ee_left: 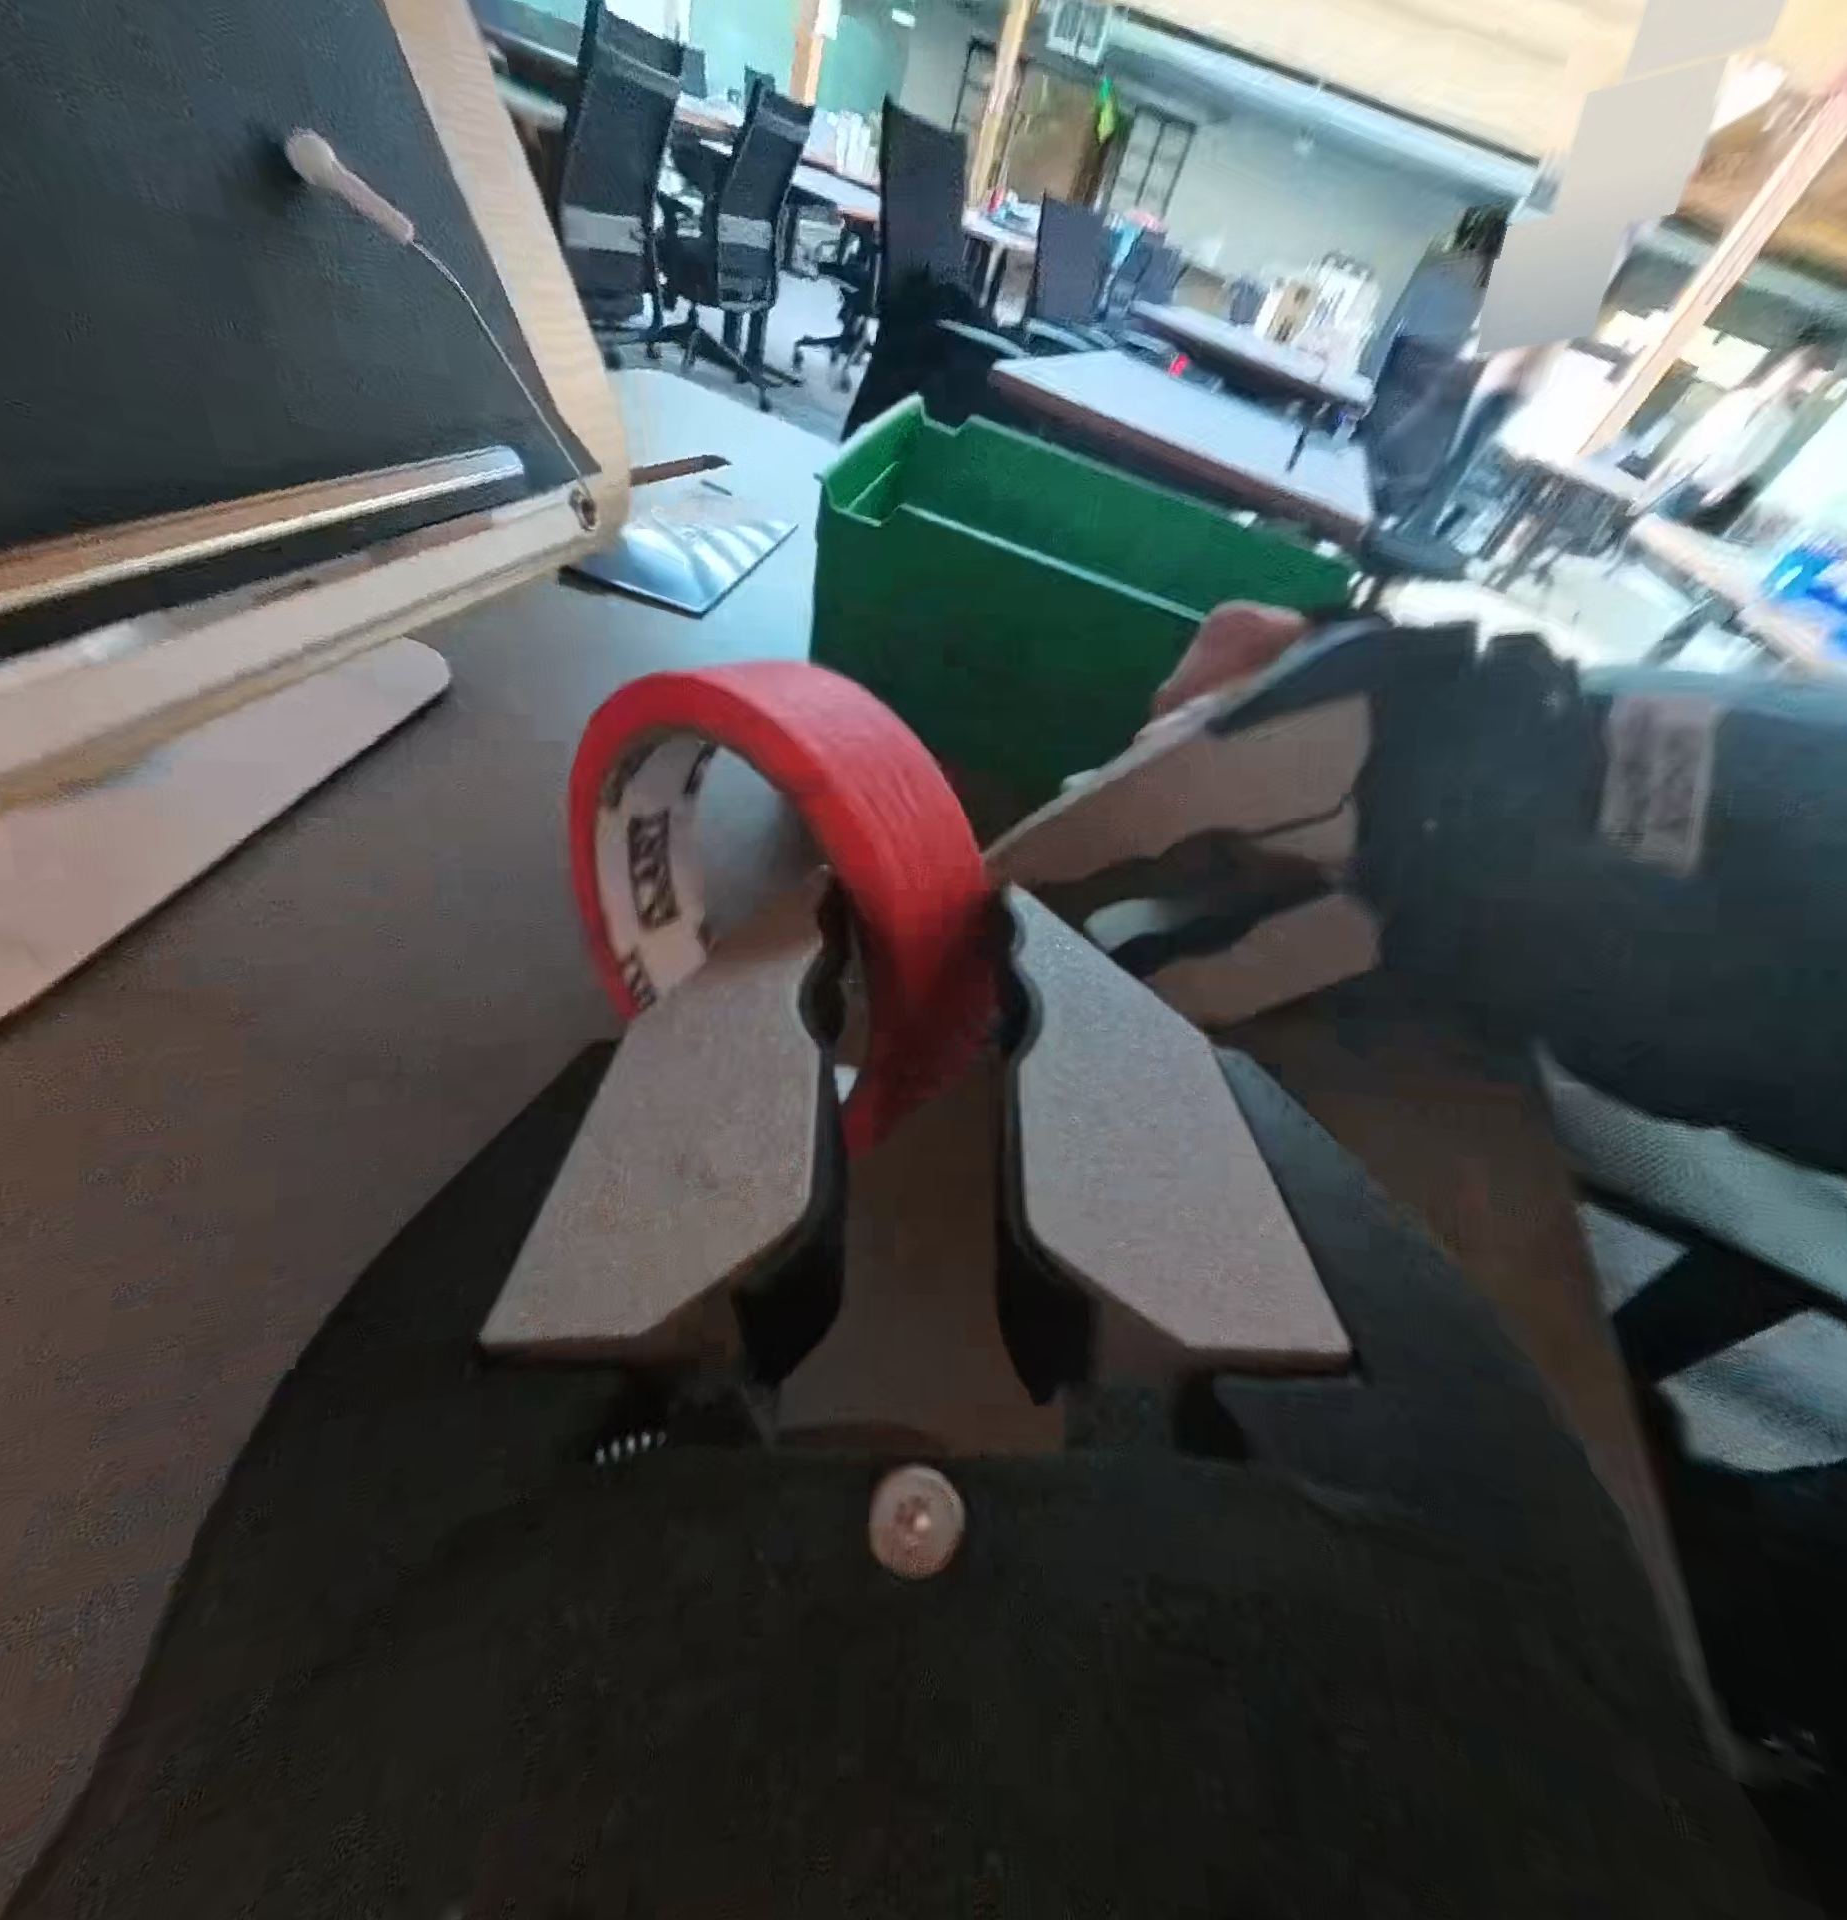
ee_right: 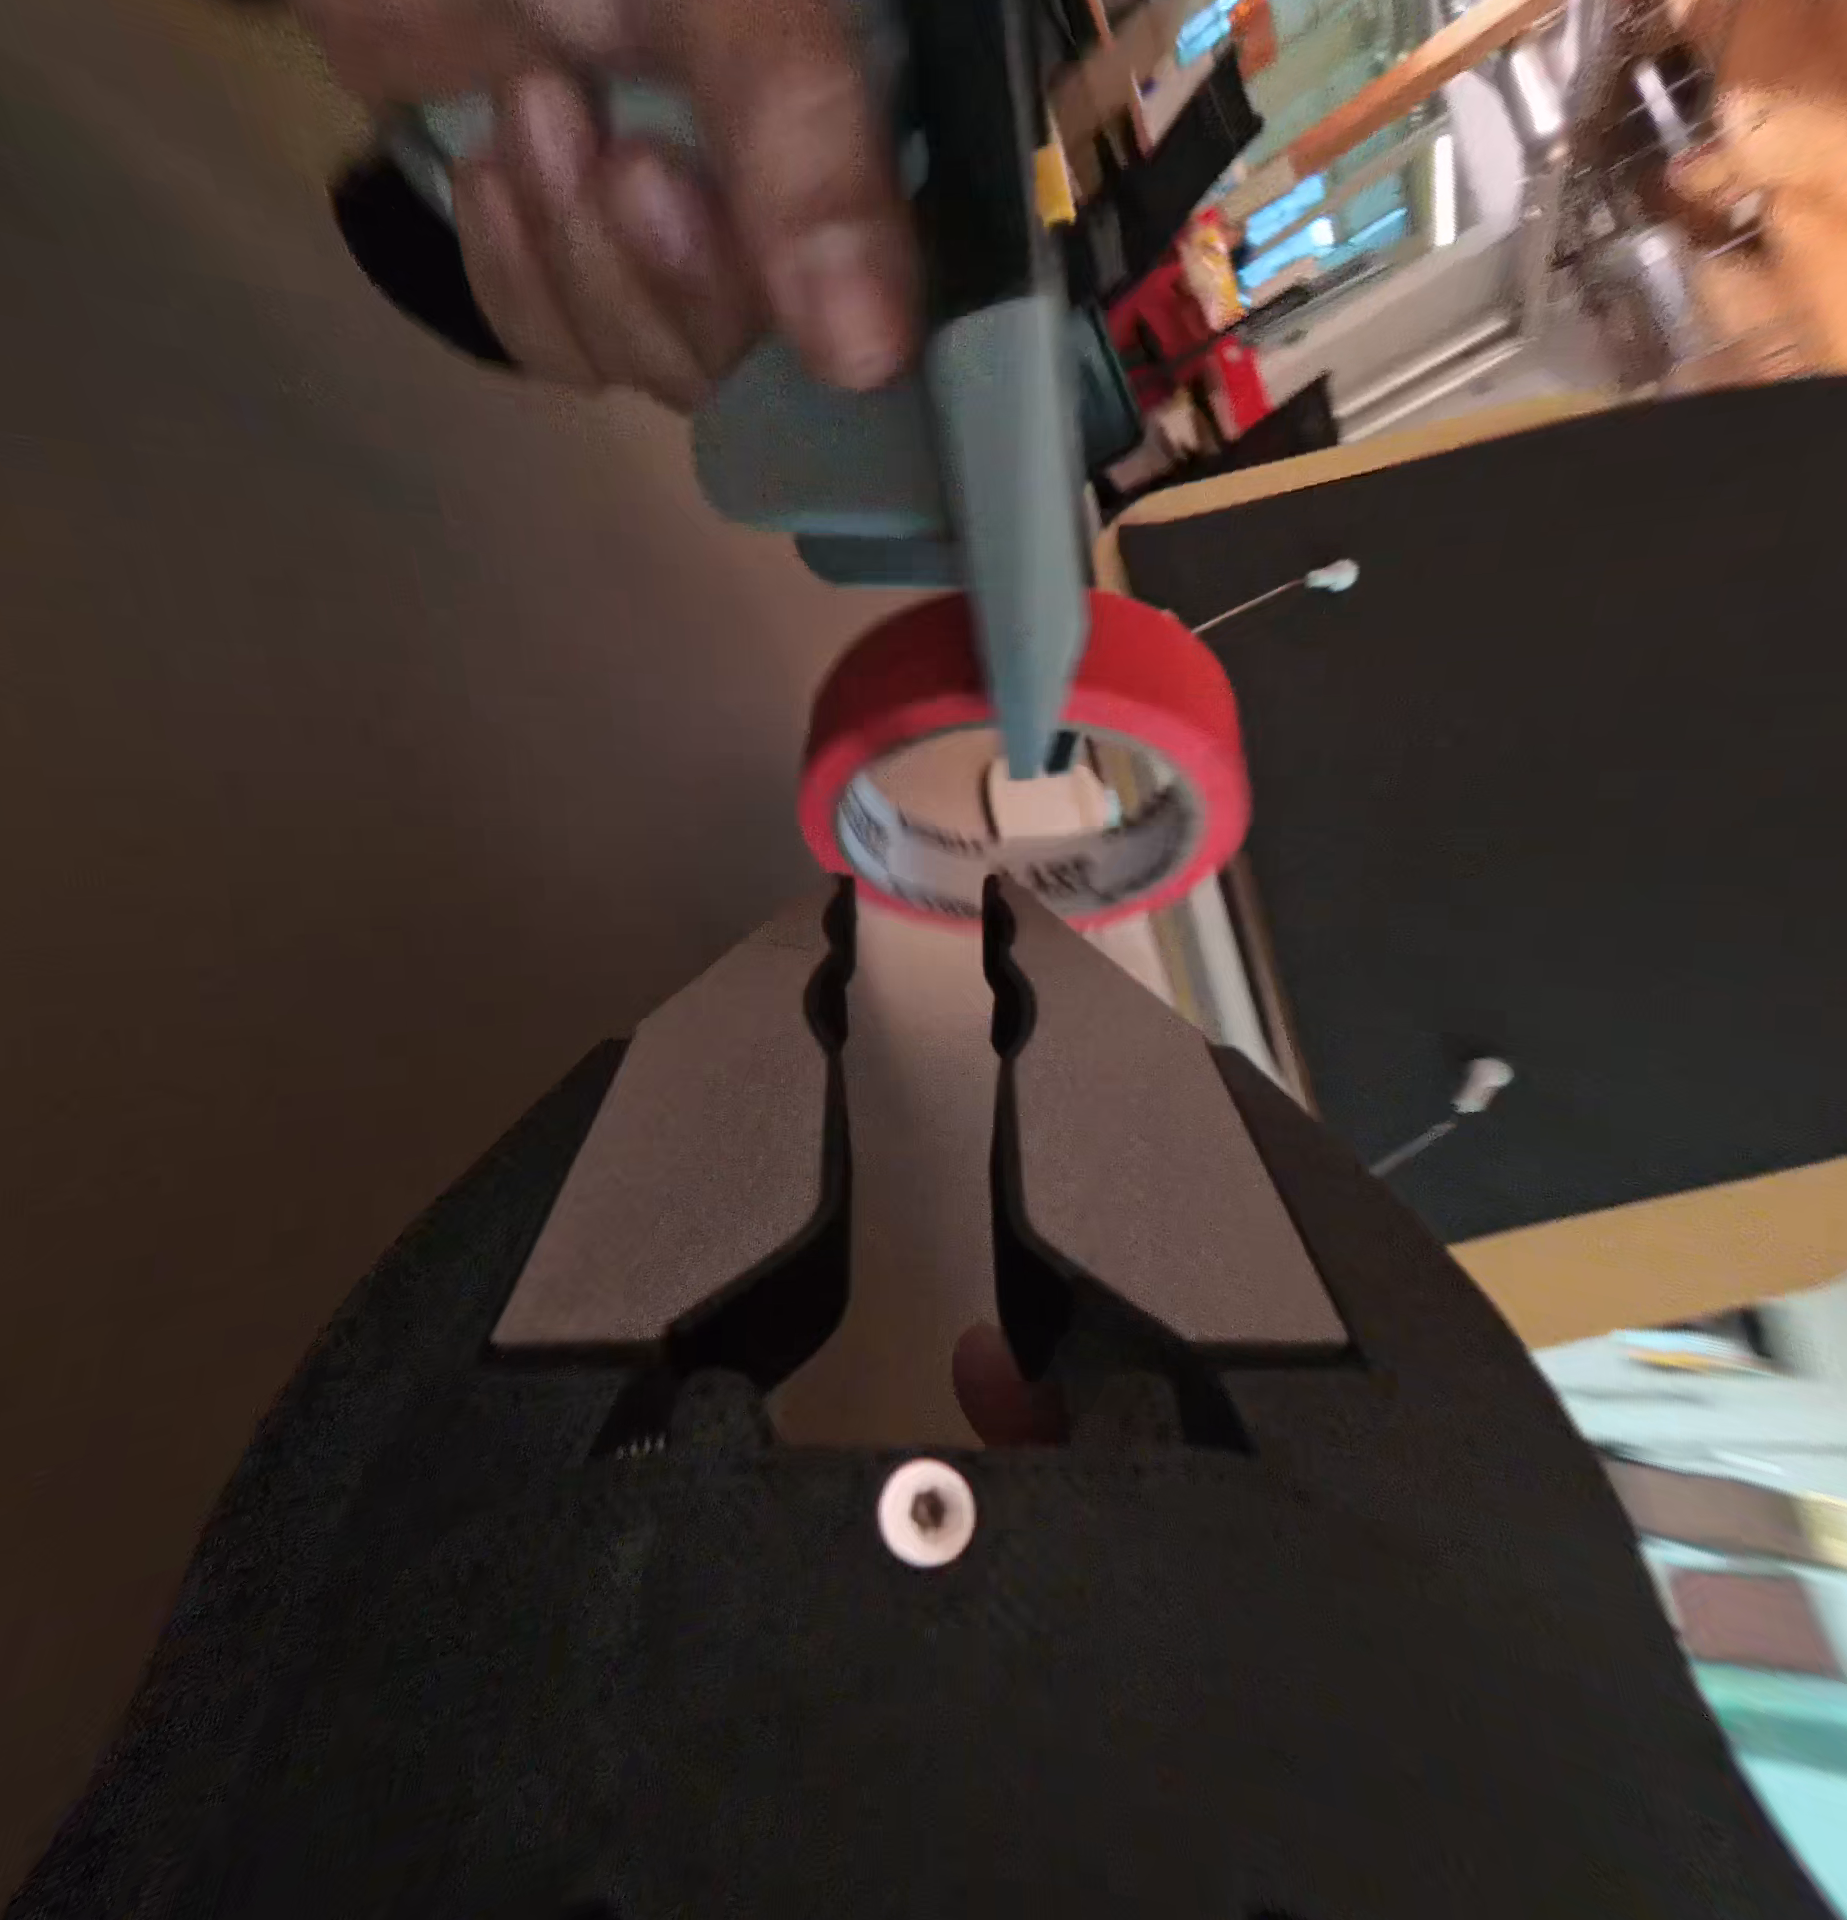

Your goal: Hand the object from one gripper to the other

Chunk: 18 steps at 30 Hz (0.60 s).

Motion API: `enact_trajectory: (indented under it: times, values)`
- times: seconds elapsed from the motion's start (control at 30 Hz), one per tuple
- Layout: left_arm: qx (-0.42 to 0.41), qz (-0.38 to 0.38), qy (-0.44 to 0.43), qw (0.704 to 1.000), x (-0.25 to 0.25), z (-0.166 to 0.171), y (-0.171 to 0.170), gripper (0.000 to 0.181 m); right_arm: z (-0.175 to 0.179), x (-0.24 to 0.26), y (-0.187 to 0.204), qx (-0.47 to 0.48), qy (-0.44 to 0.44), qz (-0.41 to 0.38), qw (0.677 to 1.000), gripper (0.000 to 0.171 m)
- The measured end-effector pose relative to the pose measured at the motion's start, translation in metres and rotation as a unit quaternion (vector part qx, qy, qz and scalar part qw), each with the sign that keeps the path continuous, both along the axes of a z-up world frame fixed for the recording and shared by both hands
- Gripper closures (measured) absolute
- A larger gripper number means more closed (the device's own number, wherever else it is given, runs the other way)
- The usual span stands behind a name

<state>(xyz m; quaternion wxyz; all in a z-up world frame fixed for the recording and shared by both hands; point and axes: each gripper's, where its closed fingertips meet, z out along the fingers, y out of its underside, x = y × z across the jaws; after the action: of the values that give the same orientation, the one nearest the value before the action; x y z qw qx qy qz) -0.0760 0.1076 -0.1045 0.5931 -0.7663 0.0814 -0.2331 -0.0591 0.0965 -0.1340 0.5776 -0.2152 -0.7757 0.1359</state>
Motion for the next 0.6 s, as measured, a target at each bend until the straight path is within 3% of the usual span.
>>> enact_trajectory:
  times: [0.07, 0.13, 0.2, 0.33, 0.47, 0.6]
  values:
    - [-0.006, 0.038, 0.108, 0.993, -0.010, -0.012, 0.000, 0.165, 0.011, 0.008, -0.001, -0.109, -0.011, 0.032, 0.993, 0.144]
    - [0.010, 0.047, 0.240, 0.970, -0.012, -0.017, -0.003, 0.171, 0.033, 0.015, 0.013, -0.205, 0.011, 0.031, 0.978, 0.122]
    - [0.054, 0.015, 0.304, 0.951, 0.007, -0.009, -0.008, 0.173, 0.045, 0.020, 0.026, -0.259, 0.019, 0.032, 0.965, 0.104]
    - [0.052, -0.109, 0.294, 0.948, 0.049, -0.016, -0.028, 0.174, 0.036, 0.025, 0.029, -0.170, 0.012, 0.018, 0.985, 0.093]
    - [0.001, -0.301, 0.201, 0.932, 0.087, -0.032, -0.074, 0.173, 0.014, 0.024, 0.017, -0.018, -0.013, 0.011, 1.000, 0.095]
    - [-0.032, -0.400, 0.162, 0.902, 0.105, -0.041, -0.105, 0.174, -0.006, 0.026, -0.026, -0.020, -0.062, 0.085, 0.994, 0.106]
